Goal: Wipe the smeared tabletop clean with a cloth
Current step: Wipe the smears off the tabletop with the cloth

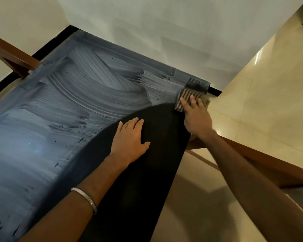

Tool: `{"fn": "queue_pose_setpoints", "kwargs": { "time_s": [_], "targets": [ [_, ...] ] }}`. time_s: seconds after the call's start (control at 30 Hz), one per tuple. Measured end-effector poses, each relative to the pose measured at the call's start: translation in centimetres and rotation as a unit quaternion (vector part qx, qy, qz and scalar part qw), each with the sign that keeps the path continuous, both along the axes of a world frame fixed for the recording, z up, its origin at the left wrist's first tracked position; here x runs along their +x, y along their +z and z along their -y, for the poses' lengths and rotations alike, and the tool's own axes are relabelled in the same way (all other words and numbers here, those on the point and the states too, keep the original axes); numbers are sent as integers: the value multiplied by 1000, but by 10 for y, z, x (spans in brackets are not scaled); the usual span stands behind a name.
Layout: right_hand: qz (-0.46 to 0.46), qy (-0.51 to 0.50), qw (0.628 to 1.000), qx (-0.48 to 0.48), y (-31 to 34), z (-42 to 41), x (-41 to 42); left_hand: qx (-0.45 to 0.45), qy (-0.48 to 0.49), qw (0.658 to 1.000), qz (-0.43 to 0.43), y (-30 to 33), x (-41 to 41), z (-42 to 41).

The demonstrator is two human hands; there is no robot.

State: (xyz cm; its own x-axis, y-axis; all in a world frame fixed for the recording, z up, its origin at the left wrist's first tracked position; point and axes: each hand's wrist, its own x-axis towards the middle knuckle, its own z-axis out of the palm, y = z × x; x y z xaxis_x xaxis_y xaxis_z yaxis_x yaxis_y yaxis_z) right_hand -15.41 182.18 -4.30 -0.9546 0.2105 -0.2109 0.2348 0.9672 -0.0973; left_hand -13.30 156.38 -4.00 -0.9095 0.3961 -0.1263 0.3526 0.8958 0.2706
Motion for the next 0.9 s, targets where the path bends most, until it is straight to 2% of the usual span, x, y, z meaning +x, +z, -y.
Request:
{"fn": "queue_pose_setpoints", "kwargs": {
  "time_s": [0.1,0.2,0.37,0.47,0.57,0.63,0.73,0.9],
  "targets": [
    [39,-35,998,-17,4,-27,-65,-40,-7,999,1,4,-2,1],
    [37,-41,998,-8,2,-22,-74,-49,-12,999,7,4,0,2],
    [-5,54,998,13,-5,38,9,-43,-13,999,11,4,0,4],
    [-3,114,993,-11,-13,80,79,-43,-22,999,12,2,0,5],
    [28,150,988,-15,-15,83,96,-43,-25,999,14,2,-1,7],
    [11,138,990,4,-14,64,73,-46,-27,998,17,2,0,6],
    [-11,58,998,31,-8,17,2,-50,-24,998,20,1,2,8],
    [70,-42,997,-2,3,-51,-106,-55,-12,998,29,2,8,16]
  ]
}}
